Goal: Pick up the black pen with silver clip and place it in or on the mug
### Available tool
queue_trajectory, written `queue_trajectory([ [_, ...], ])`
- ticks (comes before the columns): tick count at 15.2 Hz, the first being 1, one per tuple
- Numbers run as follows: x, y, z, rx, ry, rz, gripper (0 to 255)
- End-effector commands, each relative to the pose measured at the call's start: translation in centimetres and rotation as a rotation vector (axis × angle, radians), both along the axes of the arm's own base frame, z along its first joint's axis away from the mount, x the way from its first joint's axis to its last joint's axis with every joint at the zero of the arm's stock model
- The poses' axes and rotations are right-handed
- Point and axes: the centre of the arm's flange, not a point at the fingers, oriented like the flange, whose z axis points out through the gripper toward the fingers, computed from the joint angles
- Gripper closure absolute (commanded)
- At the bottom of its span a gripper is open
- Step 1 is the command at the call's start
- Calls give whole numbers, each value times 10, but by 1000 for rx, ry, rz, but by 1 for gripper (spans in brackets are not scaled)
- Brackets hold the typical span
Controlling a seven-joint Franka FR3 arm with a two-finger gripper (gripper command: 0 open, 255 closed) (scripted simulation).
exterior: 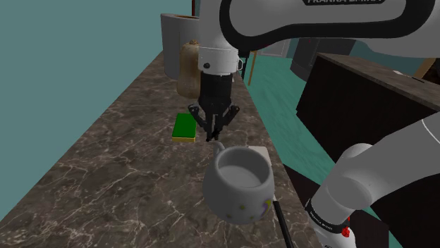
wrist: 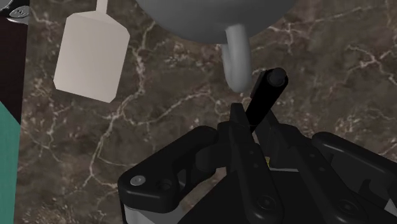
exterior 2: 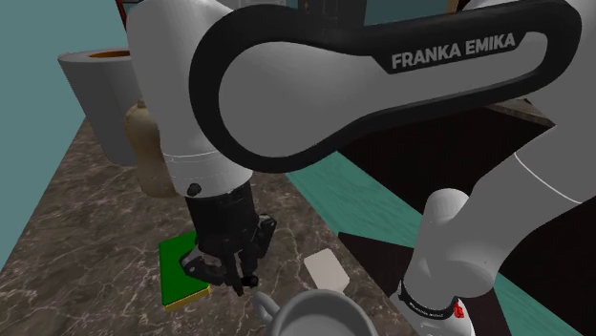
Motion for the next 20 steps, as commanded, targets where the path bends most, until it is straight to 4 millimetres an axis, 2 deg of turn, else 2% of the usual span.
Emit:
queue_trajectory([
  [1, 0, -1, 10, 0, 0, 0, 255],
  [20, 0, -1, 111, 0, 0, 0, 255],
])
